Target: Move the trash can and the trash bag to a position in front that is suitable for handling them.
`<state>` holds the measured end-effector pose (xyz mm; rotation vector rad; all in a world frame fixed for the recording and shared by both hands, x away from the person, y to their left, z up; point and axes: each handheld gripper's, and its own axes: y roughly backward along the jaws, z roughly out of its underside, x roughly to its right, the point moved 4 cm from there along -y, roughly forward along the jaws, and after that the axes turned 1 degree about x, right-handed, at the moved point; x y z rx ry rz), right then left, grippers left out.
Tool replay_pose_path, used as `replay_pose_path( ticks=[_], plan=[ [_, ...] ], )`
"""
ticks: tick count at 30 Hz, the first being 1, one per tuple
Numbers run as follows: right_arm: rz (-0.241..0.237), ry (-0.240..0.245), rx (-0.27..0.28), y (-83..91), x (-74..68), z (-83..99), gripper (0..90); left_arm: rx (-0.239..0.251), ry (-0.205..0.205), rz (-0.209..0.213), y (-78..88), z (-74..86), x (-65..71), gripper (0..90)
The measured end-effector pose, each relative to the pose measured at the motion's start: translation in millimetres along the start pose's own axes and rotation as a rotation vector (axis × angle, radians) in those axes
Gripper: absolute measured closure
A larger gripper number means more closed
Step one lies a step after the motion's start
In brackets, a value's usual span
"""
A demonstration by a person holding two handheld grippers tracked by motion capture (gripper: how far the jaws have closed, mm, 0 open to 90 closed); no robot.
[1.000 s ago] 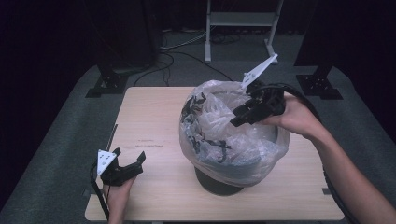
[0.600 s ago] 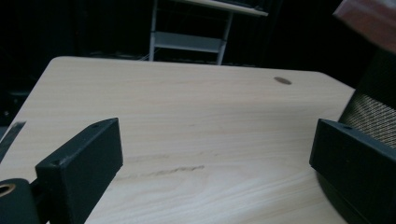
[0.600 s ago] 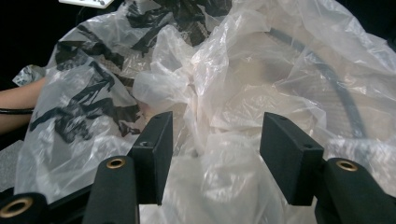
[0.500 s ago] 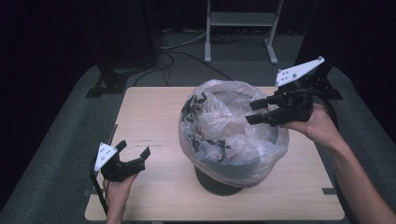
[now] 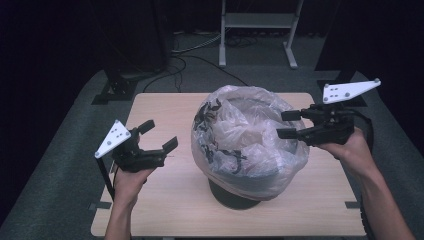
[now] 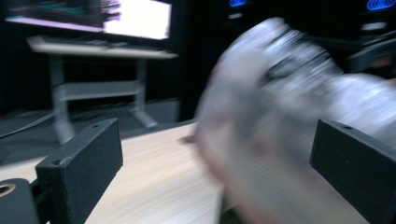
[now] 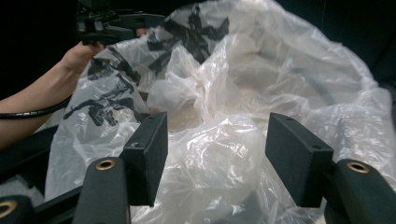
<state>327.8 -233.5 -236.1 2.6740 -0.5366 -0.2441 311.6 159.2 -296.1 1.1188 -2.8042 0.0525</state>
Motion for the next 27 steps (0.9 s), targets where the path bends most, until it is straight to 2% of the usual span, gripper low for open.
replay_pose_path(
  ticks=[3, 7, 10, 13, 16, 22, 27],
  plan=[
    [0.002, 0.001, 0.054, 6.8, 0.3, 4.2, 37.5, 0.03, 0.0, 0.132, -9.7, -21.5, 13.7, 1.5],
    [0.0, -0.011, 0.129, 14.2, 1.9, 9.6, 37.5, 0.051, -0.053, 0.236, -25.1, -40.8, 30.2, 1.5],
    [0.003, -0.018, 0.157, 14.9, 3.3, 13.9, 36.5, 0.042, -0.078, 0.314, -39.6, -45.9, 40.0, 1.5],
    [0.009, -0.012, 0.159, 12.3, 4.4, 19.3, 36.0, 0.012, -0.109, 0.385, -54.0, -42.8, 47.1, 1.5],
    [0.011, -0.015, 0.162, 8.0, 6.6, 25.3, 35.8, -0.039, -0.129, 0.41, -66.5, -34.3, 47.9, 1.5],
    [0.015, -0.03, 0.164, -2.1, 13.1, 35.1, 35.3, -0.102, -0.13, 0.381, -79.7, -18.9, 38.8, 1.5],
    [0.017, -0.033, 0.166, -8.7, 15.9, 38.3, 34.8, -0.13, -0.12, 0.366, -85.4, -9.6, 32.5, 1.5]
  ],
)
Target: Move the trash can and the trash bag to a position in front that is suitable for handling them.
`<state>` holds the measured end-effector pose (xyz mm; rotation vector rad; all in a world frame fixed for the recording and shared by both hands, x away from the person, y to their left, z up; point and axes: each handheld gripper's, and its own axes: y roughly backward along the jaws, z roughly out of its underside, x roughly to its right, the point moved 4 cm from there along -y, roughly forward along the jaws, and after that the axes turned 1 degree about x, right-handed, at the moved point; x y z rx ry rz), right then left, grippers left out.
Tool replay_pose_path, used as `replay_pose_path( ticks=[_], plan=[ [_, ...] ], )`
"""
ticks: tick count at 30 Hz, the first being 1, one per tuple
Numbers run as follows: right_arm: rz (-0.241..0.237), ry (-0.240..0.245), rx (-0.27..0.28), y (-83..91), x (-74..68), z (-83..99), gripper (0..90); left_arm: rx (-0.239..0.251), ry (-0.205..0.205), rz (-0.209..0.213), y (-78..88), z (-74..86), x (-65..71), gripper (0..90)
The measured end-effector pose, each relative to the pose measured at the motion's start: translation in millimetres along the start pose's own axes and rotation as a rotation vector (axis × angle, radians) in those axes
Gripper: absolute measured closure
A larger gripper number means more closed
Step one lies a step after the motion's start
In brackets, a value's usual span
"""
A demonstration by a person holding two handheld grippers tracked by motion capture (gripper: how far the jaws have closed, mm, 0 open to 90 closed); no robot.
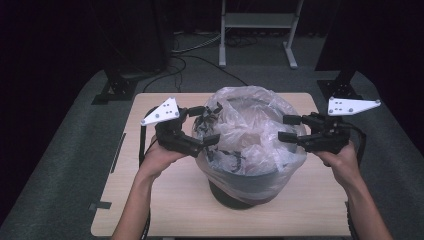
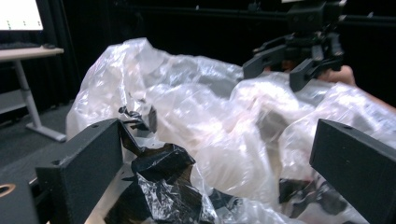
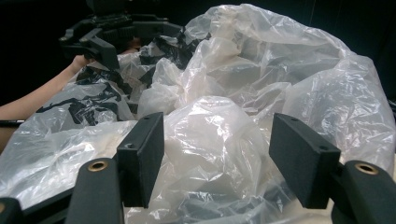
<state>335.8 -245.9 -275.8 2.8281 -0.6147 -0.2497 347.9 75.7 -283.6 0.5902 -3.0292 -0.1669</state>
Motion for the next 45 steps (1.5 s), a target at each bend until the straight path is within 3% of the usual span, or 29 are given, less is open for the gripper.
replay_pose_path(
  ticks=[7, 12, 20, 25, 30, 33, 36, 45],
  plan=[
    [0.011, 0.024, 0.017, -3.7, -1.9, 2.2, 33.4, -0.003, -0.014, -0.003, -1.2, 2.9, -1.7, 1.5],
    [0.008, 0.02, 0.046, -0.5, -1.9, -2.7, 32.5, 0.039, -0.023, -0.006, 2.8, -4.6, -2.8, 1.5],
    [0.061, -0.011, 0.056, 1.9, 13.7, -7.1, 31.0, 0.086, -0.036, 0.001, -2.1, -19.4, -6.2, 1.5],
    [0.06, -0.034, 0.045, -2.5, 21.9, -3.8, 30.9, 0.119, -0.055, 0.049, -5.2, -34.6, -3.7, 1.5],
    [0.05, -0.05, 0.057, -4.0, 27.4, -2.6, 30.7, 0.081, -0.076, 0.119, -14.4, -39.6, -2.1, 1.5],
    [0.054, -0.055, 0.047, -6.5, 30.7, -2.0, 30.7, 0.027, -0.067, 0.147, -22.5, -34.0, -6.6, 3.0],
    [0.054, -0.058, 0.042, -9.1, 33.1, -1.2, 30.7, -0.03, -0.044, 0.138, -28.9, -24.5, -15.1, 3.0],
    [0.045, -0.072, 0.038, -16.8, 37.5, 2.3, 29.8, -0.021, 0.077, 0.143, -30.8, -14.1, -29.0, 2.4]
  ],
)
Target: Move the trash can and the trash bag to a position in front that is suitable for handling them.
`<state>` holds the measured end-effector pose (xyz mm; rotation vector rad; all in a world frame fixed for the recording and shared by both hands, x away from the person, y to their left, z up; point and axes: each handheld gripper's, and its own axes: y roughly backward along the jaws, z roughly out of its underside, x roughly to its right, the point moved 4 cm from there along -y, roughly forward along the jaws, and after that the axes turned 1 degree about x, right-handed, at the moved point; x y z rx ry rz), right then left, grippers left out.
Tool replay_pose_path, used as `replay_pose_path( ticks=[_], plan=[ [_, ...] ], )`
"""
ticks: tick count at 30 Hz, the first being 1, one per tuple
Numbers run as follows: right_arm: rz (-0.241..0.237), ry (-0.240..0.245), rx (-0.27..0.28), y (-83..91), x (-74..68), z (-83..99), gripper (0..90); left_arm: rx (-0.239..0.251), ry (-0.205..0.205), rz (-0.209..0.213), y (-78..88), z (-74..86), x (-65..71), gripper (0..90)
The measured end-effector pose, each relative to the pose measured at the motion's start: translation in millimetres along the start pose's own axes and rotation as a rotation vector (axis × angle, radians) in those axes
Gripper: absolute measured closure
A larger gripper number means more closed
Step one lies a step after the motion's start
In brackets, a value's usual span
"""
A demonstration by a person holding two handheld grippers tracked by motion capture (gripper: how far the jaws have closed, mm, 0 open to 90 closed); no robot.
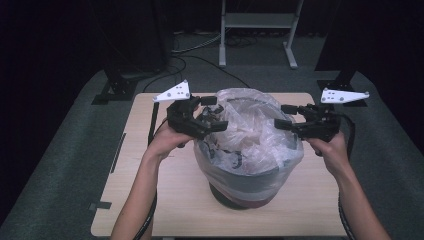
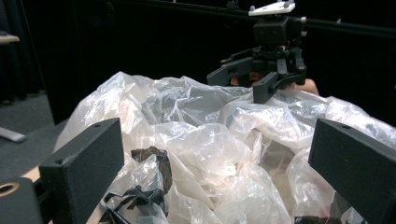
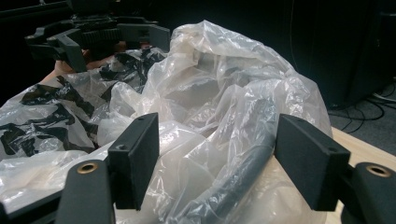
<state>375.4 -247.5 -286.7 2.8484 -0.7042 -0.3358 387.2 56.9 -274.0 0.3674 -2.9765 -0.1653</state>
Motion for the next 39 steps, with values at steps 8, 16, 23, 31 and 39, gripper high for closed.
replay_pose_path(
  ticks=[8, 16, 23, 31, 39],
  plan=[
    [0.016, 0.0, 0.026, 4.4, -1.5, -5.1, 30.0, 0.015, -0.012, -0.029, 7.4, -4.1, 2.0, 2.3],
    [-0.003, 0.042, 0.109, 22.4, -19.1, -20.2, 29.9, 0.059, -0.043, 0.005, 19.4, -10.8, 16.9, 2.4],
    [-0.037, 0.085, 0.102, 20.0, -38.8, -6.7, 29.9, 0.026, -0.053, 0.028, 16.7, 0.8, 25.0, 2.4],
    [-0.032, 0.115, 0.09, 14.7, -43.0, 3.0, 29.8, -0.01, -0.057, 0.019, 15.4, 12.2, 23.5, 2.3],
    [-0.011, 0.147, 0.054, 10.1, -44.7, 9.8, 29.7, -0.039, -0.083, 0.007, 12.5, 15.8, 25.3, 2.4]
  ],
)
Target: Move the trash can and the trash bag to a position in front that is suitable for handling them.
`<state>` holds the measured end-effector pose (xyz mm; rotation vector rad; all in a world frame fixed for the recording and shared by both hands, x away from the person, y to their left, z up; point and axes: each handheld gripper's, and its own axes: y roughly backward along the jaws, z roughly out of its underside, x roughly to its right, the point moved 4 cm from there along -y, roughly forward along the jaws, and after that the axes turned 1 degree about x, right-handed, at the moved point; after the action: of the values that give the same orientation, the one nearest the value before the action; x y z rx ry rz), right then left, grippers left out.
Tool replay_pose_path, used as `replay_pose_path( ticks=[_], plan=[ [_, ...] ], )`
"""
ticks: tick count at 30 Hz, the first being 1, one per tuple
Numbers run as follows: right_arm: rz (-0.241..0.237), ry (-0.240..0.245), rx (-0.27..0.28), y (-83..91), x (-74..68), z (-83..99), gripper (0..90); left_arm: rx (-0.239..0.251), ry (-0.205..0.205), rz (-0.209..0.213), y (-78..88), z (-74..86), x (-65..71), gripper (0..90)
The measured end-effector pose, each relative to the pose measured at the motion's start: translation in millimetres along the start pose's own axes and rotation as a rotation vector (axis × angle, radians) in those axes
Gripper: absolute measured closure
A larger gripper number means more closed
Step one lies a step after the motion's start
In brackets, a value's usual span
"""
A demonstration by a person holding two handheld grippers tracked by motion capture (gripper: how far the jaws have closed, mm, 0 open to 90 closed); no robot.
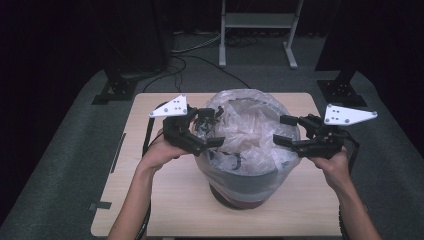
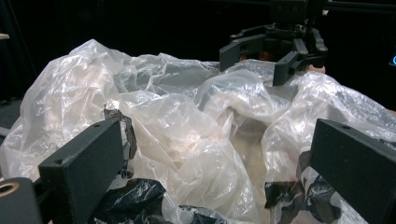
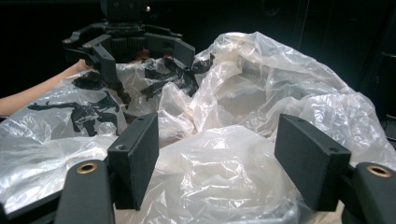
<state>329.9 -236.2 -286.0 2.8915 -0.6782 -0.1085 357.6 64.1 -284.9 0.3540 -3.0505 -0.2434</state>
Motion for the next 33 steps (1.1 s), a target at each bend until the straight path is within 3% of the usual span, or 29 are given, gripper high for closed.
replay_pose_path(
  ticks=[4, 10, 14, 20, 25, 31, 33],
  plan=[
    [-0.003, -0.003, 0.002, 0.5, 0.0, 0.5, 29.5, 0.011, -0.01, -0.012, 3.7, -1.4, 0.5, 2.3],
    [0.016, -0.016, 0.054, 10.1, 3.2, -6.2, 29.3, 0.043, -0.014, -0.049, 17.3, -7.0, -2.3, 2.3],
    [0.049, -0.026, 0.079, 22.0, 9.0, -8.6, 28.7, 0.081, -0.008, -0.075, 30.8, -10.2, -4.8, 2.3],
    [0.133, -0.062, 0.107, 44.3, 22.7, -2.5, 28.5, 0.09, -0.013, -0.126, 49.7, -7.8, -7.6, 2.3],
    [0.194, -0.087, 0.087, 55.5, 33.4, 10.0, 27.5, 0.094, 0.006, -0.176, 70.3, 1.9, -13.9, 2.3],
    [0.232, -0.114, 0.084, 65.7, 40.8, 23.6, 26.9, 0.101, 0.033, -0.232, 91.3, 17.0, -19.5, 2.3],
    [0.258, -0.134, 0.069, 71.3, 44.2, 35.5, 26.5, 0.096, 0.041, -0.257, 99.1, 26.7, -20.2, 2.3]
  ],
)
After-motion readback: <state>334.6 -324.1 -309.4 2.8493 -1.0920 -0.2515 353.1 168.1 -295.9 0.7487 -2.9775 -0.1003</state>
